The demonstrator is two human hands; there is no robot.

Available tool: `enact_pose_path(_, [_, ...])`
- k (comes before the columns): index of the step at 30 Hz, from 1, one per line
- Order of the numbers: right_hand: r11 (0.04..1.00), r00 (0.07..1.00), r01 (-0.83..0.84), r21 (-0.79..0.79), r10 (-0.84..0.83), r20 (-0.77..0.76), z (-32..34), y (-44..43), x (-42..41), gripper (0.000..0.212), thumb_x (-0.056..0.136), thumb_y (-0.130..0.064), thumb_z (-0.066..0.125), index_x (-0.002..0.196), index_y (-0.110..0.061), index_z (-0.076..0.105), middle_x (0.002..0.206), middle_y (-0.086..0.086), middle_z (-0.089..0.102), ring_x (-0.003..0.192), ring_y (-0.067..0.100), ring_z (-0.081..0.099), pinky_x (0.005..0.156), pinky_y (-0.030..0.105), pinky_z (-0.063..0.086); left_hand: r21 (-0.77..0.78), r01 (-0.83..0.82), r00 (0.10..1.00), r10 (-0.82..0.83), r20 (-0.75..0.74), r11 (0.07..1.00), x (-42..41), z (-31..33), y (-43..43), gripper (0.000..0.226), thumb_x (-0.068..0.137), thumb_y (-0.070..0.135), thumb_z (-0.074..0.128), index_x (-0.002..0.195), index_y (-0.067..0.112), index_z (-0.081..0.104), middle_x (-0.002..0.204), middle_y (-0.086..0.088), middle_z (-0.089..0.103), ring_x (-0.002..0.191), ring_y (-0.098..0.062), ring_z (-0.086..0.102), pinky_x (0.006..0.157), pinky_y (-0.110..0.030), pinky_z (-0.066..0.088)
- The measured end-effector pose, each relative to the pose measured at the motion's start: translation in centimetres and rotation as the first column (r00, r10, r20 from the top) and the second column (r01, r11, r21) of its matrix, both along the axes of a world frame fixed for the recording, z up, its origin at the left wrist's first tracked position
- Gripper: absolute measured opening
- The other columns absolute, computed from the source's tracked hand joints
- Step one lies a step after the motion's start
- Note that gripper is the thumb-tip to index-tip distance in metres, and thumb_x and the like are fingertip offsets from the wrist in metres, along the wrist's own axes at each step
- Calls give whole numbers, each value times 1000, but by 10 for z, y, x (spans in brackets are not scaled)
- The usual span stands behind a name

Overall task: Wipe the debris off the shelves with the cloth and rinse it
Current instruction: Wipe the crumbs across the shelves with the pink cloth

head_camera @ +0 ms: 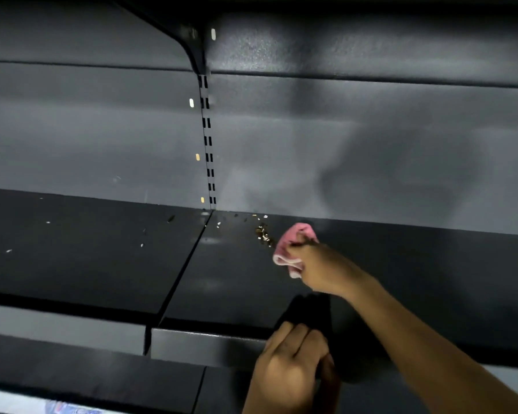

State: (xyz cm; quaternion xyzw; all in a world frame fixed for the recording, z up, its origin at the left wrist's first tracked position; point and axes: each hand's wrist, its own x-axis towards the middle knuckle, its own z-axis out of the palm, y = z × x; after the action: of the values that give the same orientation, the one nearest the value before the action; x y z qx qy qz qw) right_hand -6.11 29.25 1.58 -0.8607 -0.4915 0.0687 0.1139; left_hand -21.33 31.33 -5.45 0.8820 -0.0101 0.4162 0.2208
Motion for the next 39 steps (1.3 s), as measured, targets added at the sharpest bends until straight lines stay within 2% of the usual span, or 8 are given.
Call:
enact_pose_path(4, [975, 989, 142, 174, -147, 18, -11, 42, -12, 39, 84, -1, 53, 120, -16, 59, 126, 8, 59, 111, 29, 58, 92, 34, 46, 9, -31, 998, 32, -60, 999, -1, 6, 1, 10, 72, 19, 52, 63, 15, 55, 66, 1, 54, 65, -16, 52, 61, -22, 46])
enact_pose_path(9, [802, 977, 210, 560, -193, -90, 17, 2, -2, 33, 75, 4, 61, 101, -14, 71, 114, 8, 69, 103, 21, 66, 89, 20, 45, 5, 10, 995, -10, -96, 1000, -7, 12, -2, 10, 71, 21, 52, 64, 14, 56, 70, -1, 59, 74, -18, 58, 72, -20, 50])
enact_pose_path(14, [967, 972, -153, 203, 185, -147, 24, -68, -7, 45, 80, -2, 62, 111, -34, 62, 138, -29, 28, 127, -15, 31, 97, -8, 18, 13, -37, 999, 37, 4, 999, 4, 2, -1, 11, 69, 20, 53, 59, 14, 54, 63, -3, 57, 60, -23, 58, 55, -20, 50])
enact_pose_path(18, [918, 840, -344, 195, 394, -374, 2, -71, -9, 53, 81, -58, 51, 125, -30, 53, 140, -33, 35, 126, -20, 32, 109, 11, 28, 39, -112, 991, 109, 77, 993, 7, 0, -4, 13, 71, 19, 52, 61, 13, 59, 63, -3, 57, 57, -23, 56, 53, -20, 50])
enact_pose_path(26, [893, 897, -337, 298, 401, -186, -20, 27, 3, 41, 77, 15, 54, 109, -6, 67, 137, -1, 52, 129, 3, 45, 108, 12, 32, 42, -61, 998, 60, 9, 997, 5, -7, -2, 12, 66, 15, 59, 72, 10, 68, 79, -6, 67, 74, -26, 65, 65, -26, 54])
enact_pose_path(30, [936, 939, -254, 242, 299, -169, 1, 64, 21, 32, 79, 18, 54, 102, 3, 68, 123, -9, 55, 115, 4, 52, 84, -6, 37, 21, -75, 996, 76, -52, 997, 0, -2, -7, 31, 67, 16, 60, 95, 12, 74, 105, -2, 71, 106, -18, 65, 86, -22, 52])
enact_pose_path(34, [899, 983, -174, 402, 184, 14, 16, 67, 29, 44, 73, 16, 55, 101, -13, 71, 126, -2, 62, 115, 12, 57, 96, 14, 41, -34, -89, 996, 88, -29, 995, -1, 1, -10, 30, 74, 19, 59, 99, 18, 75, 107, 6, 71, 112, -10, 62, 80, -19, 54])
enact_pose_path(39, [839, 892, -425, 340, 452, 1, 16, 2, 5, 48, 78, 4, 58, 116, -27, 64, 130, -24, 45, 120, -10, 44, 99, 4, 32, -26, -80, 996, 79, -31, 996, -1, 5, -10, 17, 68, 20, 59, 78, 17, 71, 90, 4, 70, 93, -16, 67, 71, -20, 54])
